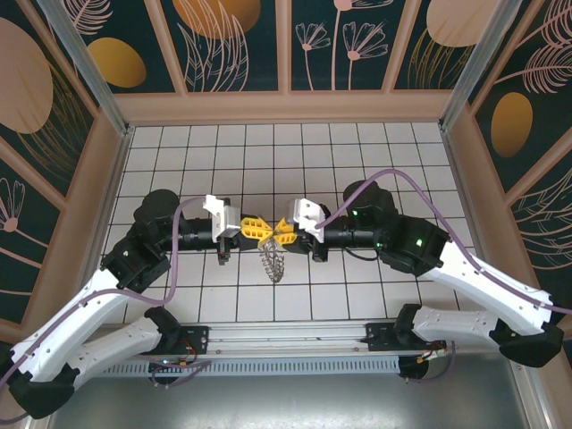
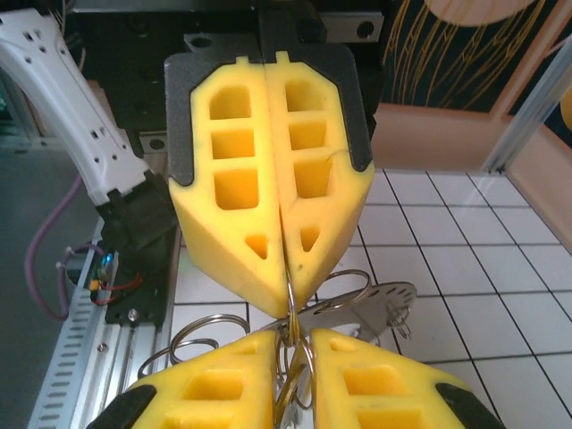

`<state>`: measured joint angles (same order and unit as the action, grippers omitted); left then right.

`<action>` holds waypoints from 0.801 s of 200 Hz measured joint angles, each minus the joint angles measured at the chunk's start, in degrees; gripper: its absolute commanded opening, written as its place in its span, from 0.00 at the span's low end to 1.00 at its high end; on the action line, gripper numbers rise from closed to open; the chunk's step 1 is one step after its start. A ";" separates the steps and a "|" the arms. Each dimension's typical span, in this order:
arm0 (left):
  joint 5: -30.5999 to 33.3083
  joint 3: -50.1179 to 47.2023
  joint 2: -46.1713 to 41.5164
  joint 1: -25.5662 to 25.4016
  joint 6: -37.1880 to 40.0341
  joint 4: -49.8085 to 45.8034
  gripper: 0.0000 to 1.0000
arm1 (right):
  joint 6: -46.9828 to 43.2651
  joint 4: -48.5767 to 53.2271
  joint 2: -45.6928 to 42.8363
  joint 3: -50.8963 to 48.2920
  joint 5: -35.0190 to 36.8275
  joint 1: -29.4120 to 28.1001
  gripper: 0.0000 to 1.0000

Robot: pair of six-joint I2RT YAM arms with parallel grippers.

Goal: Put the keys on the keyring

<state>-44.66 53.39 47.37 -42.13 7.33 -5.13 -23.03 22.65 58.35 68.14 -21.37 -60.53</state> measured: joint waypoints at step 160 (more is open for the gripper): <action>3.63 6.38 3.80 0.00 7.72 -11.58 0.16 | -0.92 6.58 5.11 5.81 2.93 0.13 0.00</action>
<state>-41.04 59.77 51.18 -42.13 15.05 -16.71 -23.94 29.23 63.46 73.95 -18.44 -60.40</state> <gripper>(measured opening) 0.168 0.039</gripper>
